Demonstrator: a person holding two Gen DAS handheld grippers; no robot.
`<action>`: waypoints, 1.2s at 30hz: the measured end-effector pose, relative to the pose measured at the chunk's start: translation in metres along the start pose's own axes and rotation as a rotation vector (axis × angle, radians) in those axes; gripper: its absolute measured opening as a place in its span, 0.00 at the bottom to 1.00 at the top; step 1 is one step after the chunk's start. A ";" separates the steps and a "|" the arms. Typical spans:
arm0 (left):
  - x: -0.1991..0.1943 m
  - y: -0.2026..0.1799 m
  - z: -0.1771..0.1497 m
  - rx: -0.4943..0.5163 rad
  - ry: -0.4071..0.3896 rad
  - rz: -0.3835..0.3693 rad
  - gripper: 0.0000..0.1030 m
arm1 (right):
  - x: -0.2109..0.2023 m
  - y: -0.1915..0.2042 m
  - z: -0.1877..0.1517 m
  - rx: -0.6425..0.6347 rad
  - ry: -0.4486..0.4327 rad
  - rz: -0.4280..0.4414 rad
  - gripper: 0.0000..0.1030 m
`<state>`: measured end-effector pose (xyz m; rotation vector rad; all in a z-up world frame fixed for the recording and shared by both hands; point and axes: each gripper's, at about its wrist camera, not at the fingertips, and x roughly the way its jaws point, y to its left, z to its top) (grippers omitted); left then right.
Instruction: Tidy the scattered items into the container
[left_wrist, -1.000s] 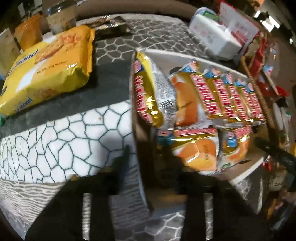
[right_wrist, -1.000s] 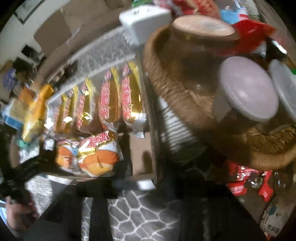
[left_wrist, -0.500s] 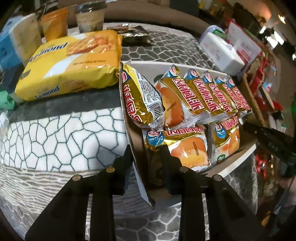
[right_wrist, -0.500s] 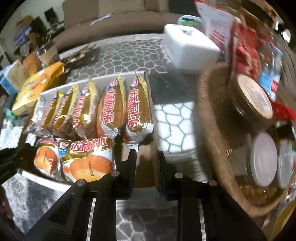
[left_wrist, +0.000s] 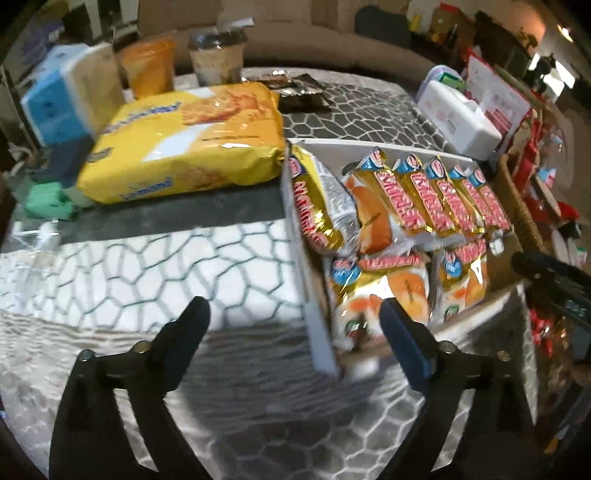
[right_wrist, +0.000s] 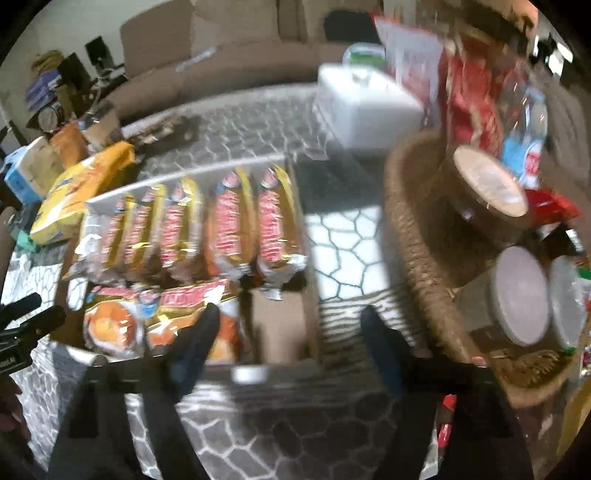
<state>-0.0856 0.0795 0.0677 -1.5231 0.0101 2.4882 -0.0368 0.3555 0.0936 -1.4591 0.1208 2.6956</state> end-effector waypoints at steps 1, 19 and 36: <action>-0.006 0.002 -0.008 -0.005 -0.012 0.020 0.98 | -0.003 0.005 -0.006 0.000 -0.002 0.016 0.81; -0.003 0.015 -0.105 -0.159 -0.112 0.132 1.00 | 0.022 0.043 -0.092 -0.062 -0.057 0.061 0.97; 0.018 0.007 -0.116 -0.125 -0.101 0.184 1.00 | 0.039 0.034 -0.100 -0.055 -0.050 0.051 0.99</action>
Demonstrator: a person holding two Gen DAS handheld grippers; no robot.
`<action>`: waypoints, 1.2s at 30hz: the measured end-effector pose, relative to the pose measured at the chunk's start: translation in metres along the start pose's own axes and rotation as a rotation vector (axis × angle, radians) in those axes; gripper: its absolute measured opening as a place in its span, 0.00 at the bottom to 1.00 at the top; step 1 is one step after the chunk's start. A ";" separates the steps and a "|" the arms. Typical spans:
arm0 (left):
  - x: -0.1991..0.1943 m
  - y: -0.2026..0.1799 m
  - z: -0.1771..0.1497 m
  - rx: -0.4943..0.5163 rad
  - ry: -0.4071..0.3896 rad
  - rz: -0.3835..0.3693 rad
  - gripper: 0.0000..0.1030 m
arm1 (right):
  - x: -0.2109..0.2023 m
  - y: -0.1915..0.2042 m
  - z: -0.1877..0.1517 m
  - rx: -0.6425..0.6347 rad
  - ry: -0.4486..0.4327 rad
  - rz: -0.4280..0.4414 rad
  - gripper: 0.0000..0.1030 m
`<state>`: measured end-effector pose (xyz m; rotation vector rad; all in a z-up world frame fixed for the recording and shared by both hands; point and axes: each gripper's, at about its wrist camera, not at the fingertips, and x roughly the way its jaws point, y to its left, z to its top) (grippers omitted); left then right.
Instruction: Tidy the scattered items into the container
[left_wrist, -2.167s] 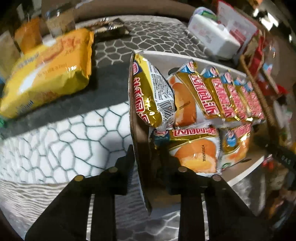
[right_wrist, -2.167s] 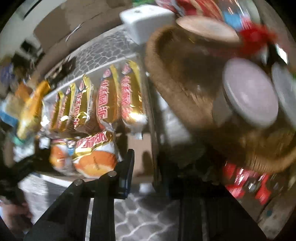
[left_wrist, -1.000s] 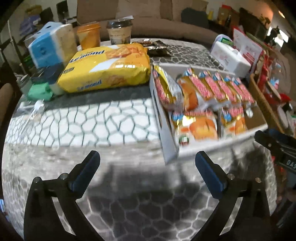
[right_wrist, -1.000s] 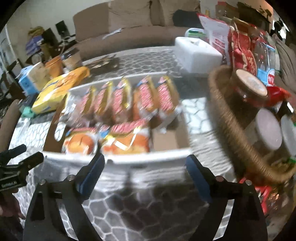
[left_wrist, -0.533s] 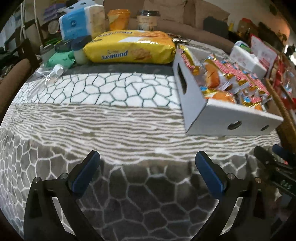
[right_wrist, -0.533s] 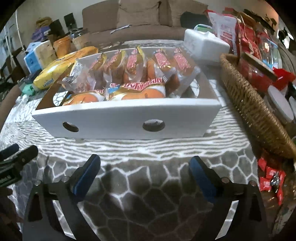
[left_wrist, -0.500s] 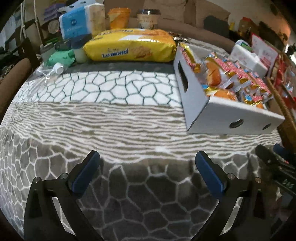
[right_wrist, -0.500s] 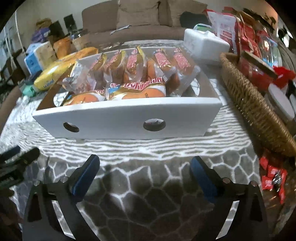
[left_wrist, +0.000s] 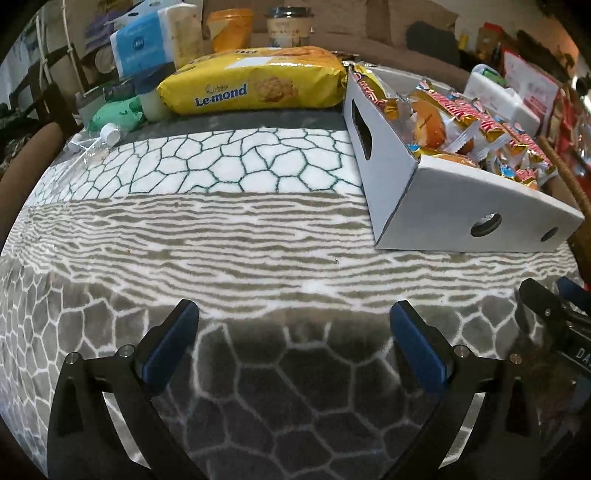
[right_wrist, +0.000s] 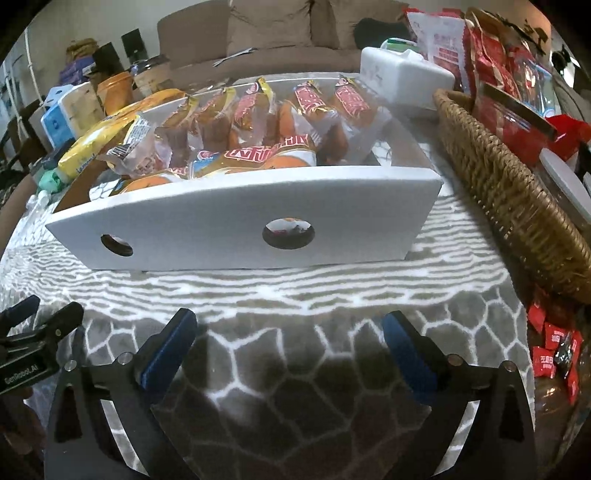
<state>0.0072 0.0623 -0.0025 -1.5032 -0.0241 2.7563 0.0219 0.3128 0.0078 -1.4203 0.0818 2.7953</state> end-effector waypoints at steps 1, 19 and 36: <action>0.000 -0.001 -0.001 0.003 -0.005 0.003 1.00 | 0.000 0.000 0.000 -0.003 -0.003 -0.001 1.00; 0.000 0.000 -0.002 0.008 -0.022 0.008 1.00 | 0.005 0.006 -0.003 -0.041 -0.001 -0.043 1.00; 0.000 0.000 -0.002 0.008 -0.023 0.008 1.00 | 0.005 0.006 -0.003 -0.041 -0.001 -0.043 1.00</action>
